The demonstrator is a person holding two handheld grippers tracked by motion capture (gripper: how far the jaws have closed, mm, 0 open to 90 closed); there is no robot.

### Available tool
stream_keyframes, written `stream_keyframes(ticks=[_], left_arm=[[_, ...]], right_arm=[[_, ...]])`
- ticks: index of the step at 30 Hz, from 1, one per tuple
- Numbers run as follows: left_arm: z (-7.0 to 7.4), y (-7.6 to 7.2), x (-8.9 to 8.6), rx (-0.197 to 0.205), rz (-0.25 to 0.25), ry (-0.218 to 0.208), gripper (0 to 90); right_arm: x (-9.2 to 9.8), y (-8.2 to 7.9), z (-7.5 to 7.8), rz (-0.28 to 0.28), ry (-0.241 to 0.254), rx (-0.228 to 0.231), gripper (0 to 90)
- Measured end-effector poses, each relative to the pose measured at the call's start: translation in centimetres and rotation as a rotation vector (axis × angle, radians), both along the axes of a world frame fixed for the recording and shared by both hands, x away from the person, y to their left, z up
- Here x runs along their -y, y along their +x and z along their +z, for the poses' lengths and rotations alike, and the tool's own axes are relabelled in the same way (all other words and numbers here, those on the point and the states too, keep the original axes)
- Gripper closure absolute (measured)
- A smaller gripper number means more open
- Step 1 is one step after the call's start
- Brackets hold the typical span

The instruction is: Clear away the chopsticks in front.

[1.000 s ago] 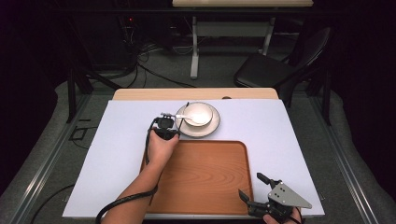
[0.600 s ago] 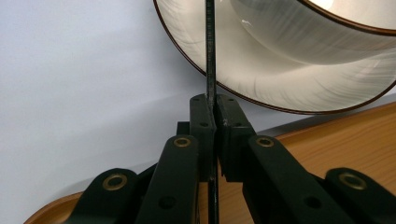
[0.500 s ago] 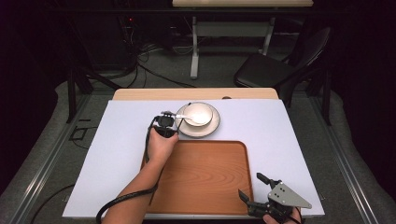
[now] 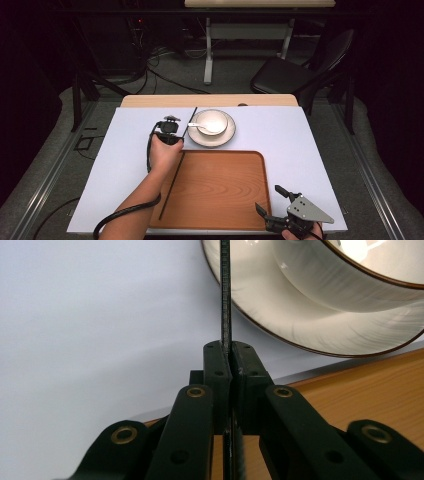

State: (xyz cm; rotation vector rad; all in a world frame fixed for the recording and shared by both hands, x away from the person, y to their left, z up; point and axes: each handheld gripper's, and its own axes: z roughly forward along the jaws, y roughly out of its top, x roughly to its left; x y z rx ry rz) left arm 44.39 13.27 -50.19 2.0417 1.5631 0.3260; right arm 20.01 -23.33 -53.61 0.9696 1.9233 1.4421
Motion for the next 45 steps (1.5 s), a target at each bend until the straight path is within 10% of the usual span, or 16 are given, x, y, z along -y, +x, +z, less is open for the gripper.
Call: stream_keyframes(ticks=[16, 45], left_arm=[[3.5, -6.7, -7.6, 0.068, -0.016, -0.071, 86.0], [-0.1, -16.9, -7.3, 0.057, -0.049, -0.140, 85.9]], right_arm=[[-0.2, 0.0, 0.0, -0.004, -0.007, -0.002, 16.0], [-0.2, -0.2, 0.1, -0.007, -0.010, 0.005, 16.0]])
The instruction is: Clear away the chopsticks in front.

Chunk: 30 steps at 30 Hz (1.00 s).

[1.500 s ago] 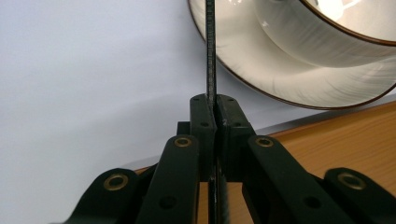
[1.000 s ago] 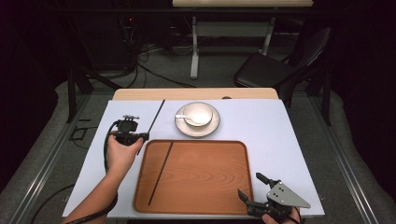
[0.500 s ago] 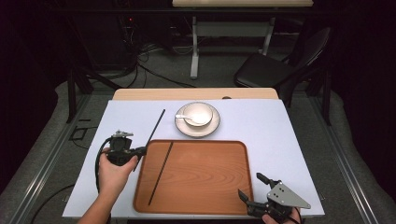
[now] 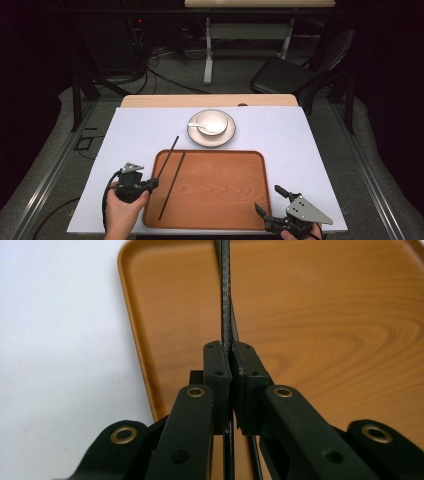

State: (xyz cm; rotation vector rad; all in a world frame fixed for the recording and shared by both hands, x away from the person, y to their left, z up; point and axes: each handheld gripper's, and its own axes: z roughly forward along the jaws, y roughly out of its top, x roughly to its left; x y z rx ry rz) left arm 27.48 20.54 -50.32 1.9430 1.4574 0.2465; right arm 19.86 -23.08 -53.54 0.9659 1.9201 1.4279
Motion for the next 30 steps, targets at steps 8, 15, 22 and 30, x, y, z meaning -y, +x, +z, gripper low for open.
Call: stream_keyframes(ticks=[8, 15, 22, 30], left_arm=[[-1.8, -0.5, 0.1, -0.032, 0.016, 0.021, 85.9], [-2.7, -0.5, 0.6, -0.061, 0.011, 0.052, 85.8], [-3.1, -0.3, 0.8, -0.082, 0.008, 0.068, 85.8], [-3.2, -0.3, 0.8, -0.079, 0.013, 0.063, 85.4]], right_arm=[[0.0, 0.0, 0.0, 0.002, -0.003, 0.001, 16.0], [0.0, 0.0, 0.0, 0.006, -0.001, 0.002, 16.0], [0.0, -0.1, 0.1, 0.006, 0.004, 0.003, 16.0], [0.0, -0.1, 0.1, 0.008, 0.001, 0.005, 16.0]])
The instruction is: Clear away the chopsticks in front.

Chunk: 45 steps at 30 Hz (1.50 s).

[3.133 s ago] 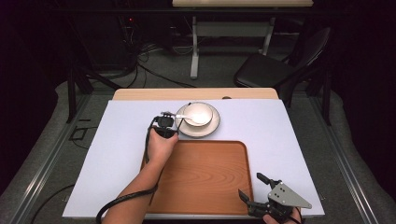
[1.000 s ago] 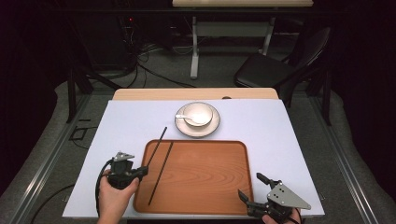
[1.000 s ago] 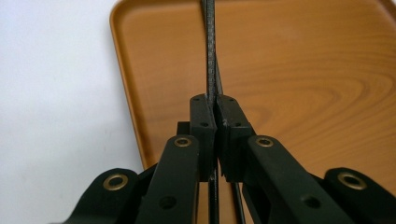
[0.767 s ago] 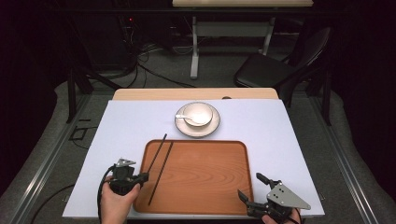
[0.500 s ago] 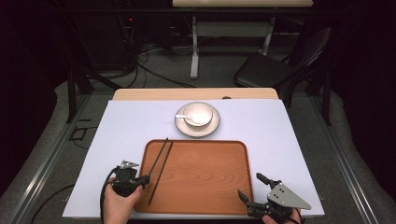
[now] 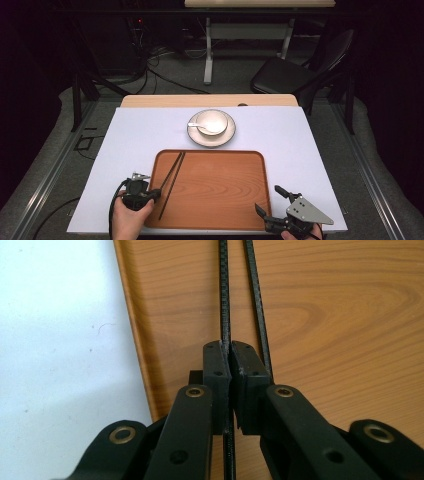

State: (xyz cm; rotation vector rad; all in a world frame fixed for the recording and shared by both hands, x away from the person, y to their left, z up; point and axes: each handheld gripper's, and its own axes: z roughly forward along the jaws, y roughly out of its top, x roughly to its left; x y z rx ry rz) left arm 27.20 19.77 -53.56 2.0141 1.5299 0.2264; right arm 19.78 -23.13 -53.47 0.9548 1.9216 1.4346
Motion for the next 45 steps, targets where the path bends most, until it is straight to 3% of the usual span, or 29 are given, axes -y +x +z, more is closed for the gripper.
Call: stream_keyframes(ticks=[14, 22, 26, 27, 28, 31, 34, 41, 45], left_arm=[[0.0, -0.1, -0.2, 0.014, -0.006, -0.008, 79.9], [0.3, -0.3, -0.4, 0.055, -0.015, -0.012, 72.6], [0.6, -0.3, -0.6, 0.096, -0.013, -0.017, 65.9], [0.8, -0.4, -0.8, 0.122, -0.017, -0.024, 60.0], [0.8, -0.4, -0.8, 0.122, -0.017, -0.024, 57.6], [1.0, -0.3, -1.1, 0.191, -0.015, -0.005, 49.6], [1.3, -0.2, -1.7, 0.232, -0.017, 0.012, 41.4], [2.6, -0.2, -4.0, 0.318, -0.022, 0.046, 35.7], [2.2, -0.4, -6.0, 0.341, 0.005, 0.018, 34.7]], right_arm=[[0.0, 0.0, 0.0, 0.004, 0.002, 0.001, 16.0], [0.0, 0.0, 0.0, 0.006, 0.001, -0.001, 16.0], [0.0, 0.0, 0.0, 0.006, 0.000, -0.002, 16.0], [-0.1, 0.0, 0.0, 0.007, 0.001, -0.003, 16.0], [-0.1, 0.0, 0.0, 0.007, 0.001, -0.003, 16.0], [-0.1, 0.1, 0.0, 0.006, 0.001, -0.006, 16.0], [-0.1, 0.1, -0.1, 0.002, 0.001, -0.009, 16.0], [-0.1, 0.1, -0.1, -0.001, -0.001, -0.009, 16.0], [-0.1, 0.1, -0.1, -0.001, -0.005, -0.009, 16.0]])
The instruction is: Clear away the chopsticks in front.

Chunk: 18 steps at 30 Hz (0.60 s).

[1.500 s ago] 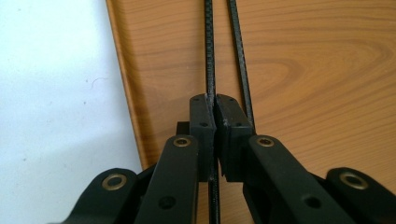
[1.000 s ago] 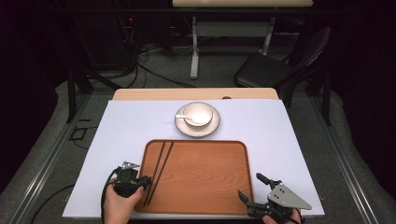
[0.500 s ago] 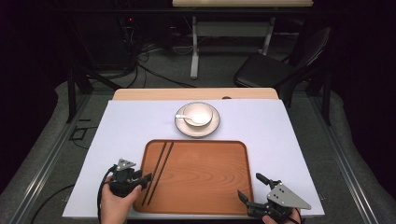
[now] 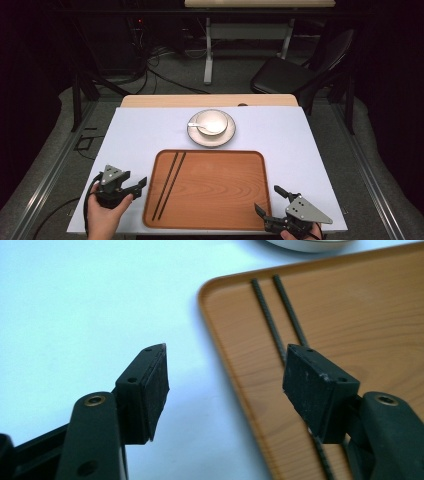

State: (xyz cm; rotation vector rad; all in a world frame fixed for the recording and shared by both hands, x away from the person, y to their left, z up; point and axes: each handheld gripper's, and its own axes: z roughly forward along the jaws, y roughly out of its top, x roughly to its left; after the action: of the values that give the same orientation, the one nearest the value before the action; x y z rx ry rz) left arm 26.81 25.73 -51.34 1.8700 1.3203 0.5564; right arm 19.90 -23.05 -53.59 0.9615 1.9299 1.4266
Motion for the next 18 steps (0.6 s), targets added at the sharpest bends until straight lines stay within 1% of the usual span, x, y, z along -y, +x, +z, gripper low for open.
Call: stream_keyframes(ticks=[1, 2, 5, 6, 8, 11, 15, 18], left_arm=[[-0.3, -0.1, -0.6, 0.015, 0.005, -0.015, 34.5], [-0.6, -0.2, -1.0, 0.027, 0.015, -0.020, 34.2], [-1.6, -0.5, -2.0, 0.047, 0.047, -0.039, 32.9], [-1.9, -0.5, -2.2, 0.044, 0.056, -0.047, 32.5], [-2.2, -0.4, -2.6, 0.036, 0.060, -0.048, 31.9], [-2.5, -0.3, -2.8, 0.036, 0.065, -0.067, 30.6], [-2.7, -0.3, -3.0, 0.027, 0.061, -0.067, 30.2], [-2.6, -0.3, -3.2, 0.030, 0.062, -0.065, 29.1]], right_arm=[[0.0, 0.0, 0.0, 0.002, 0.000, -0.001, 16.0], [-0.1, 0.0, 0.0, 0.002, 0.001, -0.001, 16.0], [0.0, 0.0, 0.0, 0.002, -0.001, -0.003, 16.0], [0.0, 0.0, 0.0, 0.000, -0.004, -0.002, 16.0], [0.1, 0.0, 0.0, -0.003, -0.002, -0.004, 16.0], [0.0, 0.0, -0.1, -0.002, -0.005, -0.005, 16.0], [0.0, 0.1, -0.1, -0.001, -0.006, -0.008, 16.0], [0.1, 0.2, -0.1, -0.006, -0.010, -0.016, 16.0]])
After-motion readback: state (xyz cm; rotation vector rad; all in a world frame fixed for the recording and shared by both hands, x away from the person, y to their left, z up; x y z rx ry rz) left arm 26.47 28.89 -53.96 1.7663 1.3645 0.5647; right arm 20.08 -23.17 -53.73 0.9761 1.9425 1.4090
